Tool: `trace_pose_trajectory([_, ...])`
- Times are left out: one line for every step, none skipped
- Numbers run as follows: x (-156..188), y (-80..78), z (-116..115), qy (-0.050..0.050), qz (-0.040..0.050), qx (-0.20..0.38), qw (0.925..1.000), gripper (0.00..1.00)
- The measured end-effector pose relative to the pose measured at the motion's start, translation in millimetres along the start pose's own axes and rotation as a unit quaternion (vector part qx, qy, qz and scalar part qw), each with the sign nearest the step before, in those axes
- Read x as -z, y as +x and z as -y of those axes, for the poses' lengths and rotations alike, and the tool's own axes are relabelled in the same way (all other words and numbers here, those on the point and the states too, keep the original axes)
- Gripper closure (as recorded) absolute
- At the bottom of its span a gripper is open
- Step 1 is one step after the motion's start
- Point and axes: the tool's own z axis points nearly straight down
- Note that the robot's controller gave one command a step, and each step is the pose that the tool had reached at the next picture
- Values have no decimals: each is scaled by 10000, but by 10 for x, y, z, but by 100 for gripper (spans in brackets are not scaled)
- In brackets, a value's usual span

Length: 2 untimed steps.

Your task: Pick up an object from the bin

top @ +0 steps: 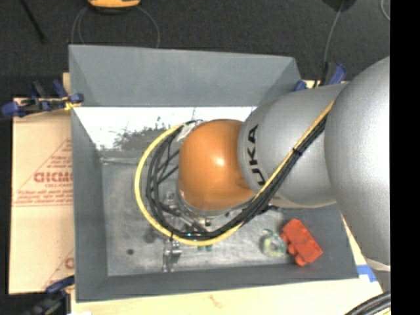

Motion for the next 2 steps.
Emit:
trace_pose_trajectory([-700, -427, 280, 7, 49, 1459, 9893, 0])
trace_pose_trajectory([-690, -428, 263, -7, 54, 1448, 9895, 100])
